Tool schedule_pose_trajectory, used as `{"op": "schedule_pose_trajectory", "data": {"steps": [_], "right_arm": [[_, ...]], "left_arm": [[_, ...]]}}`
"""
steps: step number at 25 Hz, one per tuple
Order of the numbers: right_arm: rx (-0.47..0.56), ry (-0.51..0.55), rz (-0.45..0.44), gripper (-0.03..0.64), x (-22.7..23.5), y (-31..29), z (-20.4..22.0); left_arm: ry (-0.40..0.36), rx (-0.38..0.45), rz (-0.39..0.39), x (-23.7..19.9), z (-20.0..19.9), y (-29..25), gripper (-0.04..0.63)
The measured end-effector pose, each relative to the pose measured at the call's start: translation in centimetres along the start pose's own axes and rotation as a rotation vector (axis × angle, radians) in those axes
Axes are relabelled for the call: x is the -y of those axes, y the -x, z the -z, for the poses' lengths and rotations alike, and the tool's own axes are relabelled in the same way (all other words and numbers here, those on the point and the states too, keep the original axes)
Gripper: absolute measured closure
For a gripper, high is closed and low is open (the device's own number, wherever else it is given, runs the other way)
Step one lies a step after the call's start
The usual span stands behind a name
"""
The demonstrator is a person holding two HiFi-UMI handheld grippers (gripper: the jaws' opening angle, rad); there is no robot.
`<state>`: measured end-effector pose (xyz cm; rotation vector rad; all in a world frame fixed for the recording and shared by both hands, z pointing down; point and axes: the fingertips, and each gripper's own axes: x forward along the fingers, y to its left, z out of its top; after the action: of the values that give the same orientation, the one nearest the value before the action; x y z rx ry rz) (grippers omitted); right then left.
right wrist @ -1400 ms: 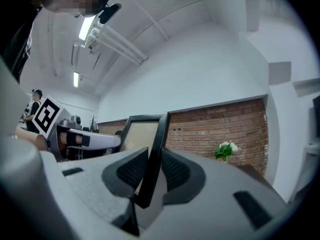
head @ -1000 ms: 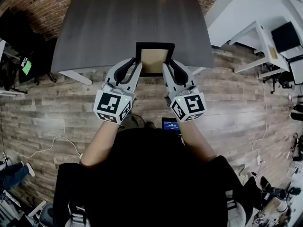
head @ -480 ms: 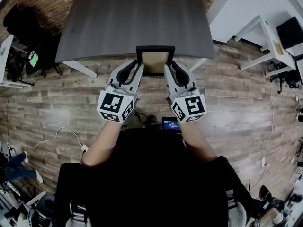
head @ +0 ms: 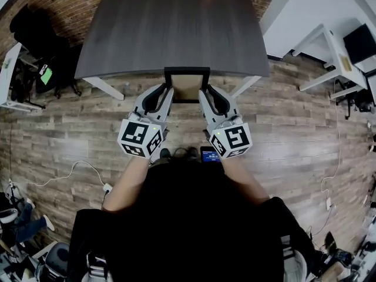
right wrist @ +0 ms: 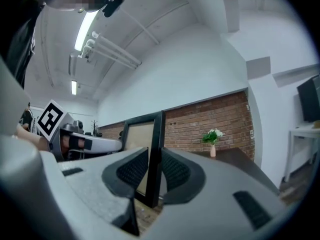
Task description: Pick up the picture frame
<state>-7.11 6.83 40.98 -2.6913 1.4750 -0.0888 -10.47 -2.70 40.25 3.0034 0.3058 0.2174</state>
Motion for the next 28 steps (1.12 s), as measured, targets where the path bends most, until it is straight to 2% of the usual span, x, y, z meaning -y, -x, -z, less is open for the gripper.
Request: {"op": "schedule_pose_trajectory", "data": {"steps": [7, 17, 28], "right_arm": [[-0.012, 0.030, 0.037, 0.534, -0.7, -0.2, -0.7], [-0.022, 0.035, 0.058, 0.540, -3.0, -1.3, -0.5], [-0.010, 0.008, 0.062, 0.540, -1.7, -0.2, -0.4]], "left_arm": [[0.006, 0.002, 0.055, -0.6, -0.2, 0.2, 0.532], [0.019, 0.007, 0.067, -2.6, -0.3, 1.8, 0.532], [0.010, -0.001, 0.079, -1.1, -0.5, 0.9, 0.532]]}}
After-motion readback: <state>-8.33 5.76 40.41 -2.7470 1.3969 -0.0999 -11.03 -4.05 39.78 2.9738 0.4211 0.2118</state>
